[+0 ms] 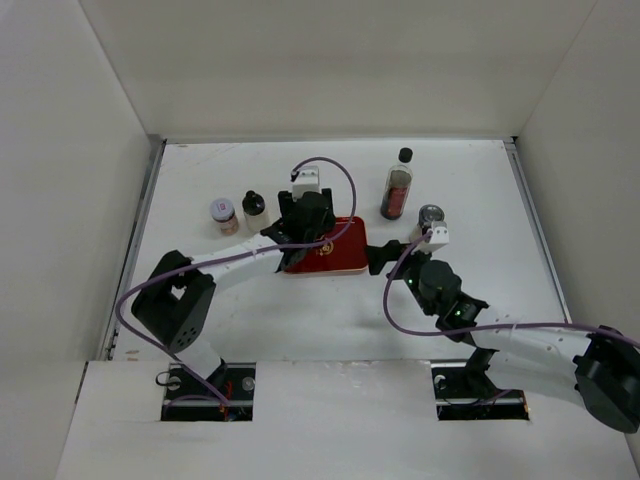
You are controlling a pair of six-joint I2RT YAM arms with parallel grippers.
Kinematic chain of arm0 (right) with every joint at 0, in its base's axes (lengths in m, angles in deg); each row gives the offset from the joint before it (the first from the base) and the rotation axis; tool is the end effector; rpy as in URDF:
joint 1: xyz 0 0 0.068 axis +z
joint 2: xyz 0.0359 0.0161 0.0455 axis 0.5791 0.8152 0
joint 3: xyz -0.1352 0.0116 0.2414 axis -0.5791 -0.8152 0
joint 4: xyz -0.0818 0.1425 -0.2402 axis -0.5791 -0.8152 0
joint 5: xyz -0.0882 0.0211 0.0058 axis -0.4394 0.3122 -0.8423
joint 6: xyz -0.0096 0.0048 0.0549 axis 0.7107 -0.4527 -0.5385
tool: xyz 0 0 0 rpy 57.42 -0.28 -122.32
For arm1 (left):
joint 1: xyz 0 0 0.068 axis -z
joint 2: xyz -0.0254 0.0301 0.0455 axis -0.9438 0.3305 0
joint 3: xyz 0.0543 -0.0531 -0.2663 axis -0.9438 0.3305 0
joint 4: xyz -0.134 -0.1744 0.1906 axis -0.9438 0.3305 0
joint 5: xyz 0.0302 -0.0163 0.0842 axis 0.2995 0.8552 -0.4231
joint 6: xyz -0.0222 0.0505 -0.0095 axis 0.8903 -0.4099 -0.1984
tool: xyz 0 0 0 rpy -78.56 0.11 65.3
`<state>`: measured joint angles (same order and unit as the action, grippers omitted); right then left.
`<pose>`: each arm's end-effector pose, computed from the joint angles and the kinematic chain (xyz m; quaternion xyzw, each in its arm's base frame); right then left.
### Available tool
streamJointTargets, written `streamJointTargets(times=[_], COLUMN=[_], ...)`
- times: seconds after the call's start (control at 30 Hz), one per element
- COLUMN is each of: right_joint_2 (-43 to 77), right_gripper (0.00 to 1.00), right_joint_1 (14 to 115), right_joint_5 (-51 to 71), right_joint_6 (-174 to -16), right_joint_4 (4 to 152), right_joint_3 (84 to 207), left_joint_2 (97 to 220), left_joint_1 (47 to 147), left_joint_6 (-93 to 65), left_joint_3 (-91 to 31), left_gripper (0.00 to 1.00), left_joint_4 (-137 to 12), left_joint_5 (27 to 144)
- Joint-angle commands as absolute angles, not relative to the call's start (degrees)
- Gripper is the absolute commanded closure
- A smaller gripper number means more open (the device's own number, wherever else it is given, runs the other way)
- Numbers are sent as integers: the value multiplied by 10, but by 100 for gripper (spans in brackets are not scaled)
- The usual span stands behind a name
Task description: Organize the condiment bottles
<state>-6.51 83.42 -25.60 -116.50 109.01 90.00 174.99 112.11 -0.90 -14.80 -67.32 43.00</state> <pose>0.1734 0.1657 0.2057 0.0340 0.7439 0.2546 0.6170 0.3020 -0.2373 0.2235 -0.0308 0.8320 -0.0560 0.5511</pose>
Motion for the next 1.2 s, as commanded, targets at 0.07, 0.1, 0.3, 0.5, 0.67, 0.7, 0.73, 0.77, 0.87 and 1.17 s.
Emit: streamJointTargets(times=[0.07, 0.1, 0.3, 0.5, 0.67, 0.7, 0.73, 0.77, 0.87, 1.17], right_joint_2=[-64, -62, -55, -63, -64, -64, -65, -67, -64, -32], right_gripper=[5, 5, 5, 0, 0, 0, 0, 0, 0, 0], right_joint_1=[828, 828, 827, 823, 821, 821, 821, 822, 818, 820], right_joint_5=[-255, -253, -252, -253, -255, -254, -254, -257, -256, -247], right_joint_6=[-1176, -1176, -1176, -1176, -1176, -1176, -1176, -1174, -1177, -1179], right_joint_4=[1118, 1117, 1117, 1118, 1121, 1117, 1116, 1118, 1124, 1125], right_joint_3=[900, 901, 902, 899, 897, 898, 898, 898, 895, 908], left_joint_2=[1752, 1757, 1787, 1773, 1700, 1673, 1657, 1636, 1583, 1586], left_joint_1=[1128, 1128, 1128, 1131, 1126, 1122, 1117, 1108, 1067, 953], left_joint_6=[-17, -17, -17, -17, -21, -24, -27, -29, -21, -24], left_joint_3=[-208, -209, -210, -192, -162, -148, -138, -122, -81, -46], left_gripper=[63, 63, 54, 23, 15, 14, 14, 14, 15, 14], left_joint_4=[-782, -783, -786, -783, -772, -768, -767, -765, -737, -684], left_joint_5=[443, 446, 445, 440, 438, 438, 435, 430, 419, 455])
